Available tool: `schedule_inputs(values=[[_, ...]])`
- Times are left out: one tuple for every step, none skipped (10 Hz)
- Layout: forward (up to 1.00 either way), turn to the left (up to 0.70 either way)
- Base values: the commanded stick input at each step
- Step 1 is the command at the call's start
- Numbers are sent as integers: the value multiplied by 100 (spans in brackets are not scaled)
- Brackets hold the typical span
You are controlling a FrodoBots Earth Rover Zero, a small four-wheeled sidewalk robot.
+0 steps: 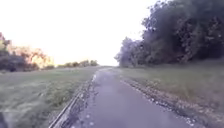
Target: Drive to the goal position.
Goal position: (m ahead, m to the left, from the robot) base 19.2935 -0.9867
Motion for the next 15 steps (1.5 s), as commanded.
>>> schedule_inputs(values=[[70,25],[70,8],[70,0],[70,0],[70,0],[70,0],[70,0],[70,0],[70,0],[70,0],[70,0],[70,0],[70,0],[70,0],[70,-1]])
